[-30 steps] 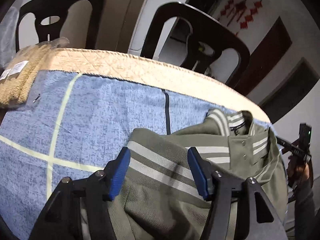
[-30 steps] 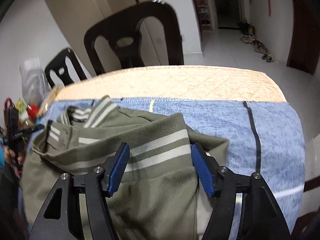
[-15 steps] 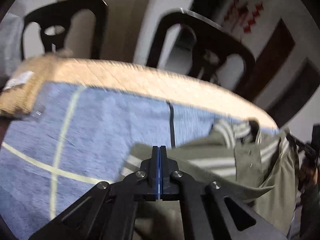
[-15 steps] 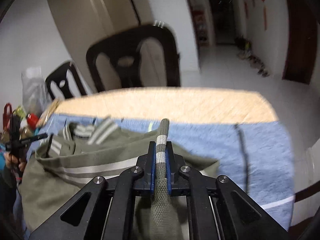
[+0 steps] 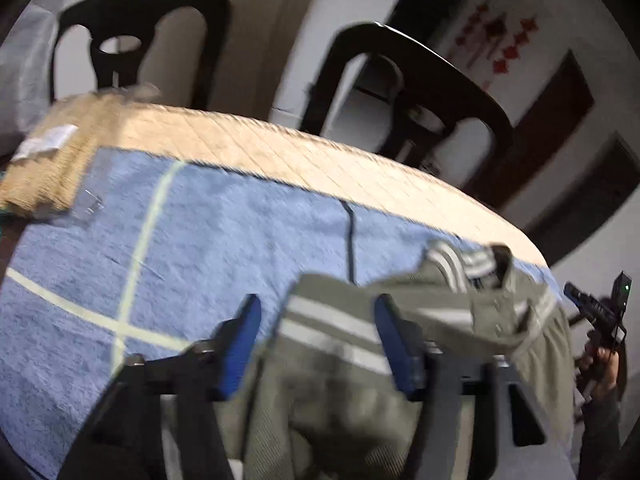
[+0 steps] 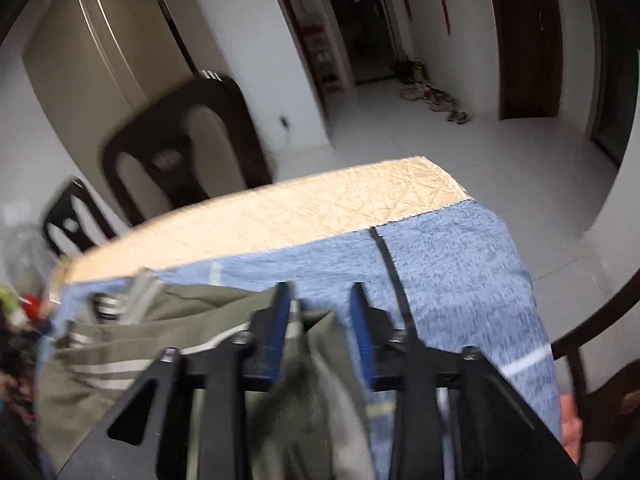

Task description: Fold large clothes

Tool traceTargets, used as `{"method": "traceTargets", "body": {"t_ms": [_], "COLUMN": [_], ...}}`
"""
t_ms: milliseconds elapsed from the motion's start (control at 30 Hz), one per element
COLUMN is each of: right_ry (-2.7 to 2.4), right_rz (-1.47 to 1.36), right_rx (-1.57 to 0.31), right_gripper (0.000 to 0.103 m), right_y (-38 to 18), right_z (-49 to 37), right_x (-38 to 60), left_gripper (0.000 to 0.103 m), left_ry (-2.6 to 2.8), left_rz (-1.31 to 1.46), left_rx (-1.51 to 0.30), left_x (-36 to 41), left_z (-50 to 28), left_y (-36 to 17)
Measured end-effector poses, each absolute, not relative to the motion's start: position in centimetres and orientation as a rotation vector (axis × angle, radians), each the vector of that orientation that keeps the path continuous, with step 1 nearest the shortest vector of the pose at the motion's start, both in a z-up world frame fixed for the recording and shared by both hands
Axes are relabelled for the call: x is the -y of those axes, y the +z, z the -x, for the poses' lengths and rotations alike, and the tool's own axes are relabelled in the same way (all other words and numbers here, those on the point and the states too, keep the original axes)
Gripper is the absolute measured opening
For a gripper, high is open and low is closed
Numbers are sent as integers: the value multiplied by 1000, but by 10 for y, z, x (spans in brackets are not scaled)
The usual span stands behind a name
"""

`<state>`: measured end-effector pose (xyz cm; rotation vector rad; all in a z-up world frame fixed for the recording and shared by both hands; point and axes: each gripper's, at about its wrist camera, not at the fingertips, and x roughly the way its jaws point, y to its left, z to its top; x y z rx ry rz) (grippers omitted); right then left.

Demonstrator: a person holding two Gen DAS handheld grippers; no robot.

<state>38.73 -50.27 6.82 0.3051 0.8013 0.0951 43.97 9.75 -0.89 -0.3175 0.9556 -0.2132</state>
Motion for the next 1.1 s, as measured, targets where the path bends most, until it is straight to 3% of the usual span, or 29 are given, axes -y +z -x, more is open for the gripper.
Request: {"method": "traceTargets", "body": {"t_ms": [100,300,333,400,567,667,767,867,933,967,1000,1100], "right_ry": [145,200,199,190,188,184,179,222,249,252,251,242], "right_rz": [-299,-283,-277,-276,-311,-312,-319,-319,-304,-296,-293,-319], "right_rx": [-784,-826,-839,-861,-838,-836,-858,-851,-858,-869,-876,-895], "right_gripper": [39,42,42,42,42,42,51,57,62,63,64,70], "right_y": [77,60,55,47,47,47,44,52,53,52,50,39], "right_z": [-363,-328,-326,-319,-309,-306,-303,-291,-283,-278,-274,-260], "right_x": [500,487,485,485,487,488,487,484,482,482,483,492], "left_gripper": [69,72,67,16,9,10,10,11,29,48,58,61], "left_ry": [-263,-214,-202,-183,-139,-80,95,58,31,5,-23,-83], "left_rz": [255,222,199,159,150,234,139,212,229,249,283,342], "left_rx": [-994,-1071,-1075,-1048,-823,-828,-921,-928,-889,-878,-864,-861], "left_x": [-87,-73,-68,-61,-70,-96,-96,-107,-113,-116,-121,-134], "left_z": [-439,-464,-466,-463,-434,-443,-462,-453,-435,-422,-408,-362], "left_y": [-13,-40,-39,-34,6,4,-19,-18,-5,0,6,17]}}
